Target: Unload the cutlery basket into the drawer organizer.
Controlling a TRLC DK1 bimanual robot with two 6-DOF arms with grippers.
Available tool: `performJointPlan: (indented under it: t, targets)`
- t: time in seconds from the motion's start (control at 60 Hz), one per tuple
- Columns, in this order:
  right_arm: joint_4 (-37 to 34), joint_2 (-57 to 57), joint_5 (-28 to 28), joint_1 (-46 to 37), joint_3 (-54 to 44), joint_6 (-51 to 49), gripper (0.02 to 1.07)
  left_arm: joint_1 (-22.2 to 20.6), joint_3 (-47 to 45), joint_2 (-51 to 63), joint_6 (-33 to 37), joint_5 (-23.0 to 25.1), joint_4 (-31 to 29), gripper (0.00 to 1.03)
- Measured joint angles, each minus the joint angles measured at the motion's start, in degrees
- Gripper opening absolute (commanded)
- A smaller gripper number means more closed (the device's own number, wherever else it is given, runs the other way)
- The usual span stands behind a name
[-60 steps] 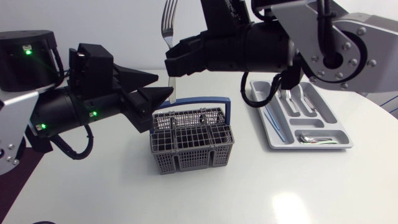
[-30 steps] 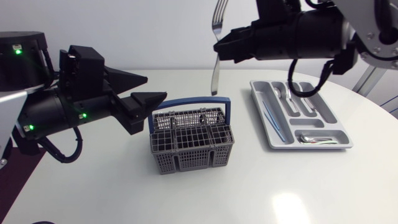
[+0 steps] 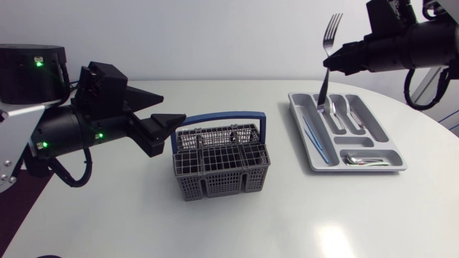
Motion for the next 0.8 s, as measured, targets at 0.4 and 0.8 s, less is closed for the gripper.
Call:
performJointPlan:
  t: [0.4, 0.8]
  targets:
    - [-1.25, 11.45, -1.49, -14.64, 5.2, -6.29, 0.08, 0.59, 0.0, 0.0, 0.39, -0.17, -1.84, 0.87]
    - [-2.73, 29.7, 1.2, -19.37, 17.59, -7.48, 0.08, 0.59, 0.0, -0.02, 0.61, -0.2, -2.14, 0.87]
